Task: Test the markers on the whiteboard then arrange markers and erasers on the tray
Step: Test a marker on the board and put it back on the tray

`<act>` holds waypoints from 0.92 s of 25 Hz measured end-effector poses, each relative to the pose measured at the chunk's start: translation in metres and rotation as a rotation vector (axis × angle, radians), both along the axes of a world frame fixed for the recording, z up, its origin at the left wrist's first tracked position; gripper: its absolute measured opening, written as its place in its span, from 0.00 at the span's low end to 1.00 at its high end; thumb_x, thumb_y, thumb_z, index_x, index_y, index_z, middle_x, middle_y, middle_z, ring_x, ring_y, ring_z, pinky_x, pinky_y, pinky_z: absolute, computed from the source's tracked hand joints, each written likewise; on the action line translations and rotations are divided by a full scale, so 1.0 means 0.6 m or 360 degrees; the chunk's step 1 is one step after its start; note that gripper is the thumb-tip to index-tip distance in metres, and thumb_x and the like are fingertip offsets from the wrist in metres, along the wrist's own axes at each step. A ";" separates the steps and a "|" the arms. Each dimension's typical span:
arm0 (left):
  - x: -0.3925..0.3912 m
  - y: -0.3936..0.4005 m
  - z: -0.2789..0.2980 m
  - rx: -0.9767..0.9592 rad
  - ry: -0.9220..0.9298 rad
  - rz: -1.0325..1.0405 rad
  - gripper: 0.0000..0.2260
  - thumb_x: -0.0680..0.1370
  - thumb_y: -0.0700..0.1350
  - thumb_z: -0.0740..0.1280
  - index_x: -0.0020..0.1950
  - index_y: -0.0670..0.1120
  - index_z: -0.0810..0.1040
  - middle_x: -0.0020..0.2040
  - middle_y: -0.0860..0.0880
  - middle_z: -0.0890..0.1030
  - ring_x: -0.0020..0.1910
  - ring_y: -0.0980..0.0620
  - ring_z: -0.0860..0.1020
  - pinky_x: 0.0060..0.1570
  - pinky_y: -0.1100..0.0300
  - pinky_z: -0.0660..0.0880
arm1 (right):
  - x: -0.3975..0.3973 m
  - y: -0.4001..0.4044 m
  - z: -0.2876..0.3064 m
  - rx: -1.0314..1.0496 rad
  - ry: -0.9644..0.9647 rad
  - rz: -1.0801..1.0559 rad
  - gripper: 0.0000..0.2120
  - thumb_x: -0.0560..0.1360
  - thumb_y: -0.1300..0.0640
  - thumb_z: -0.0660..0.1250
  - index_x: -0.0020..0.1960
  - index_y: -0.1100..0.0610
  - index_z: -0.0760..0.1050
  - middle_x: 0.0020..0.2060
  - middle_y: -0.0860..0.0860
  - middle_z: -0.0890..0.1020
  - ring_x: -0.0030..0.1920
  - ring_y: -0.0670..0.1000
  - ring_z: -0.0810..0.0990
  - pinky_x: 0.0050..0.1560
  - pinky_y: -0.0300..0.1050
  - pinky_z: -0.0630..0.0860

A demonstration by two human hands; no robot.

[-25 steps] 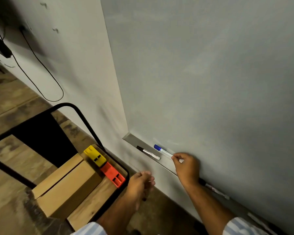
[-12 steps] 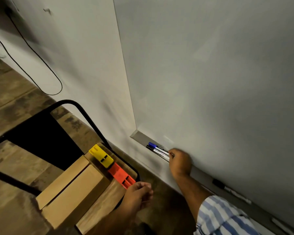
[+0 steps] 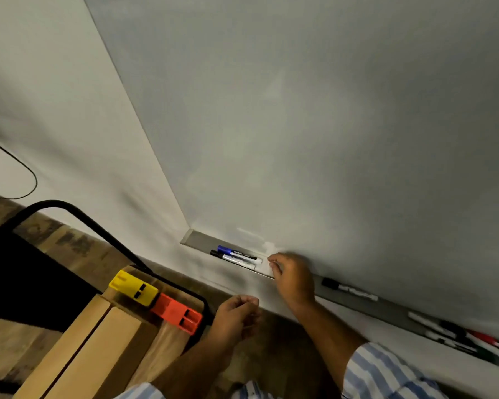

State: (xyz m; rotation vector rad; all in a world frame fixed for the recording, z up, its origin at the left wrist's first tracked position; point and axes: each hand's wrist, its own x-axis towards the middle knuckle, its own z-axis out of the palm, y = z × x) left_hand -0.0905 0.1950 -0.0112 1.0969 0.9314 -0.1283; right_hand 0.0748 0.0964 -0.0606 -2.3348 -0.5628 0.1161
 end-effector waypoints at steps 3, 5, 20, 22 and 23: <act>0.031 -0.047 0.026 0.0038 -0.0060 -0.0157 0.08 0.82 0.43 0.70 0.59 0.41 0.82 0.48 0.43 0.85 0.47 0.47 0.84 0.45 0.53 0.80 | -0.017 -0.081 0.025 0.0061 0.0037 -0.0150 0.06 0.80 0.56 0.73 0.56 0.53 0.86 0.51 0.50 0.89 0.52 0.53 0.87 0.54 0.42 0.79; 0.055 -0.084 0.036 0.0068 -0.0096 -0.0228 0.08 0.82 0.42 0.69 0.60 0.39 0.81 0.50 0.42 0.86 0.49 0.46 0.84 0.49 0.51 0.79 | -0.030 -0.137 0.040 0.0077 0.0062 -0.0263 0.08 0.81 0.55 0.73 0.59 0.53 0.85 0.55 0.49 0.88 0.55 0.51 0.86 0.57 0.39 0.78; 0.152 -0.328 0.016 -0.0067 -0.0214 -0.0477 0.09 0.83 0.40 0.69 0.63 0.41 0.81 0.58 0.41 0.86 0.57 0.43 0.84 0.55 0.51 0.83 | -0.106 -0.472 0.089 0.0129 0.0180 -0.0931 0.12 0.81 0.54 0.73 0.63 0.52 0.82 0.56 0.47 0.86 0.49 0.45 0.83 0.53 0.40 0.82; 0.156 -0.386 0.020 -0.0044 -0.0224 -0.0512 0.09 0.83 0.39 0.69 0.63 0.41 0.81 0.58 0.41 0.86 0.56 0.43 0.84 0.55 0.50 0.82 | -0.109 -0.532 0.091 0.0108 0.0189 -0.1000 0.11 0.81 0.54 0.73 0.62 0.52 0.82 0.55 0.47 0.86 0.49 0.45 0.82 0.53 0.40 0.82; 0.159 -0.414 0.022 -0.0039 -0.0231 -0.0529 0.09 0.83 0.39 0.69 0.63 0.41 0.81 0.57 0.42 0.86 0.55 0.44 0.83 0.54 0.50 0.81 | -0.109 -0.560 0.092 0.0101 0.0198 -0.1021 0.10 0.81 0.54 0.73 0.62 0.52 0.82 0.55 0.47 0.86 0.49 0.45 0.82 0.53 0.40 0.82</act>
